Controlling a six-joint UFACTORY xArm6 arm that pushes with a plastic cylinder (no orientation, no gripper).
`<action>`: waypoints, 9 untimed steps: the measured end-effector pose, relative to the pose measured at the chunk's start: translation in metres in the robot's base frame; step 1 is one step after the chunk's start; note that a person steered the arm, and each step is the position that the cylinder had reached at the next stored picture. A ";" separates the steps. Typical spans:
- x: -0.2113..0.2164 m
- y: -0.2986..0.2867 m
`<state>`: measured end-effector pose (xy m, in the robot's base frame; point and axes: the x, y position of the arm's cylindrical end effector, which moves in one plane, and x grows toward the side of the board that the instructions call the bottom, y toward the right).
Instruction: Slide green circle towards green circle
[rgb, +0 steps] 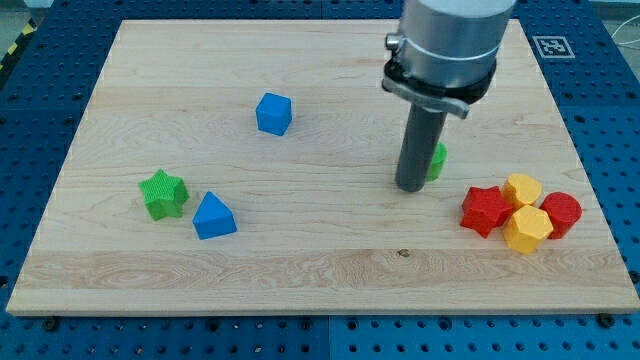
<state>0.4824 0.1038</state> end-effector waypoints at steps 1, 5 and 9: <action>-0.006 0.043; -0.047 0.013; -0.053 -0.068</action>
